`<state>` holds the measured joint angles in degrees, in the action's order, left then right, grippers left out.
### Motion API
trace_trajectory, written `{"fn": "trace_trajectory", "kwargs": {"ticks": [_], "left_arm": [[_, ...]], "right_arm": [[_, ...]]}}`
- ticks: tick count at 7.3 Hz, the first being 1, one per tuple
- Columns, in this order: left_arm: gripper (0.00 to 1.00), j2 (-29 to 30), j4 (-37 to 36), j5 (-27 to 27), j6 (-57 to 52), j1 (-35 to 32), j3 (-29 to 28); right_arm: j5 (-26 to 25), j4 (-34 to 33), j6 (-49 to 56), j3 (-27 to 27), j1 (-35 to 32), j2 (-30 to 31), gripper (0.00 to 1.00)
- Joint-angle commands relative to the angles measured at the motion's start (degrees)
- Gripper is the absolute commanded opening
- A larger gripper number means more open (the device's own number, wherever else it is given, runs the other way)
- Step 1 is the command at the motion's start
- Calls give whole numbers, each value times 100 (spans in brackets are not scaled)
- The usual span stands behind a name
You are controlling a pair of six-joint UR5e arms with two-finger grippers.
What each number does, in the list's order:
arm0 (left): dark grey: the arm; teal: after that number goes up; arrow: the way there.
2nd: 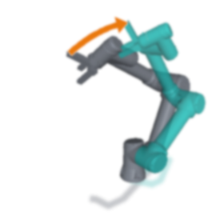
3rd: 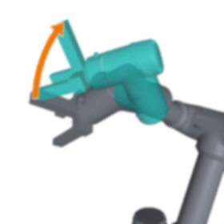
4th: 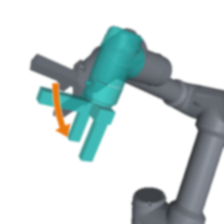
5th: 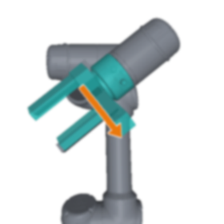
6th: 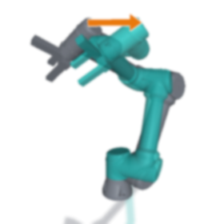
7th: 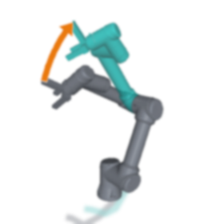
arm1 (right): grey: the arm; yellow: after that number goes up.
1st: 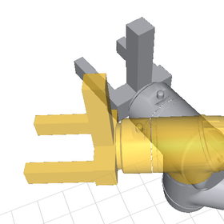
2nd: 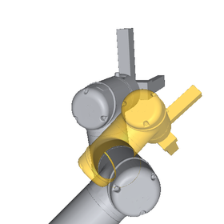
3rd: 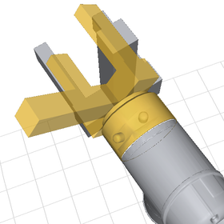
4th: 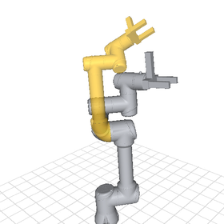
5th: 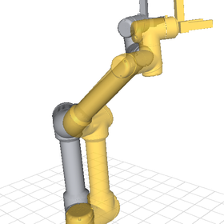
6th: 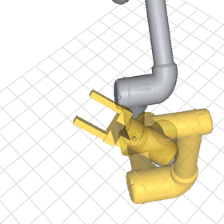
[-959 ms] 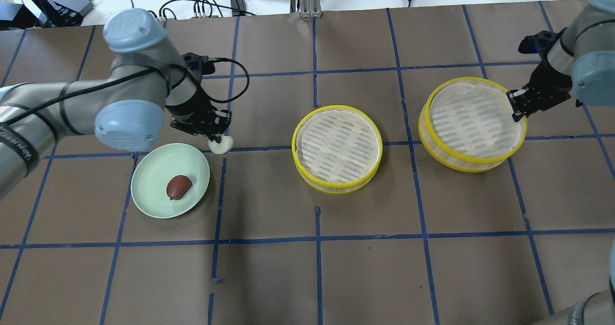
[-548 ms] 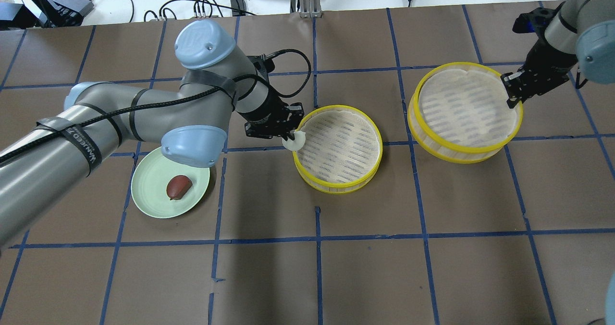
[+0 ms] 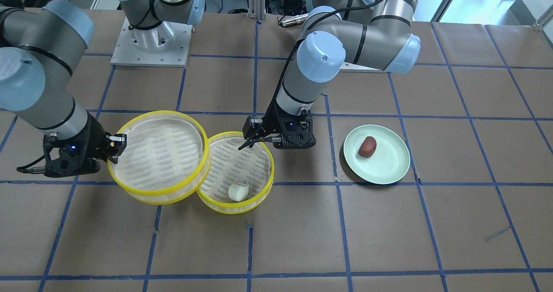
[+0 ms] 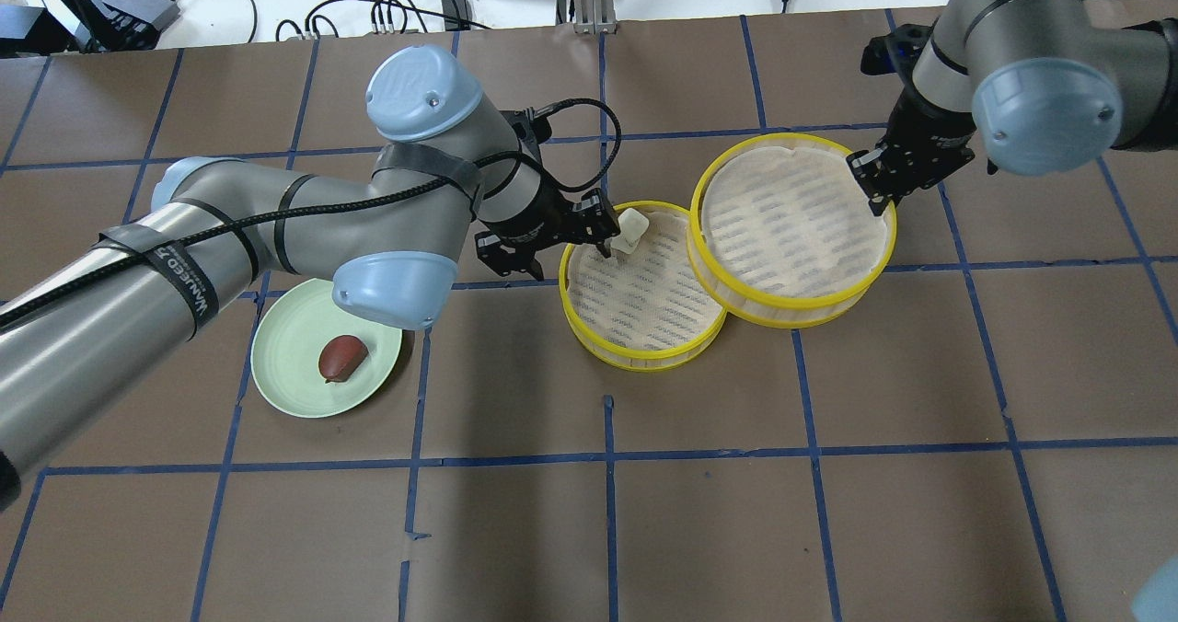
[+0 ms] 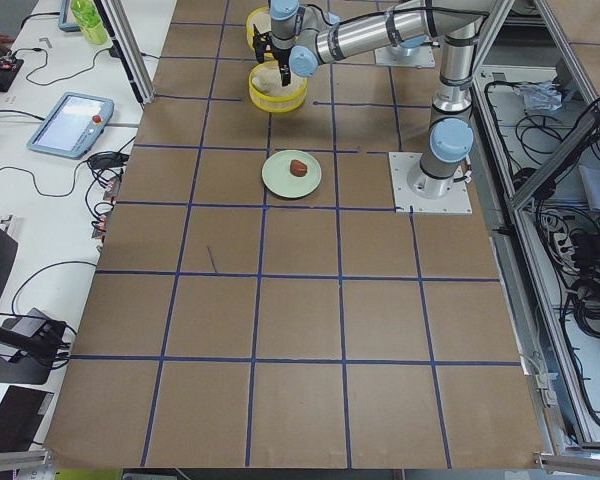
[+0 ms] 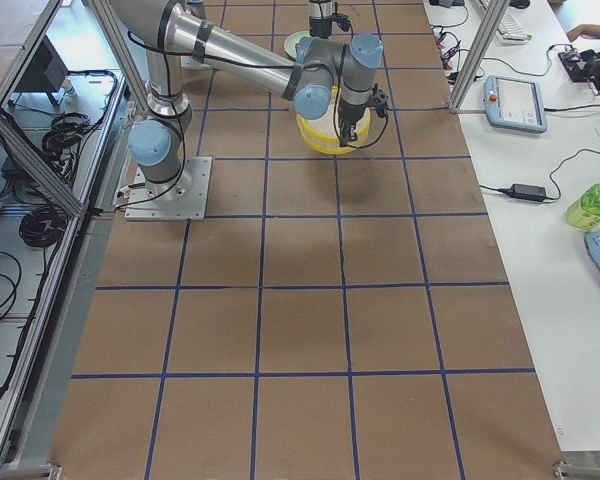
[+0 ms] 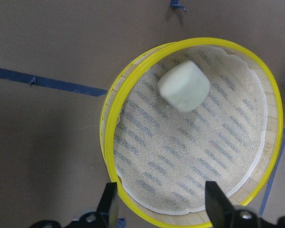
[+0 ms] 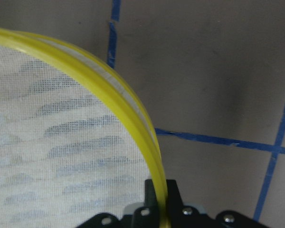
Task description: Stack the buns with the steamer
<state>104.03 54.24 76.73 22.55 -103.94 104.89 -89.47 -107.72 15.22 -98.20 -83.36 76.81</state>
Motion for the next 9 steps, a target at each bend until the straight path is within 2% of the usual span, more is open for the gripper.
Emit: {"fn": "trace_trajectory", "kwargs": {"ticks": [1, 2, 4, 5, 7, 8, 9], "left_arm": [[100, -102, 208, 753, -2077, 912, 153], [100, -215, 488, 790, -3237, 1554, 433], [100, -366, 491, 773, -4247, 2506, 1058], [100, -340, 491, 782, -4311, 2614, 1138], [96, -305, 473, 1272, -4286, 2624, 1227], [94, -304, 473, 1283, -4277, 2624, 1271], [87, -304, 473, 1283, -4268, 2624, 1428]], "right_arm": [[0, -413, -946, -23, -879, -121, 4], [0, -555, -1124, -15, -1223, -340, 4], [132, -908, -1408, -93, -1445, -569, 4], [88, -917, -1425, -128, -1446, -579, 4], [115, -926, -1495, -129, -1463, -623, 4], [97, -935, -1487, -129, -1464, -632, 6], [71, -926, -1478, -129, -1464, -632, 8]]}}
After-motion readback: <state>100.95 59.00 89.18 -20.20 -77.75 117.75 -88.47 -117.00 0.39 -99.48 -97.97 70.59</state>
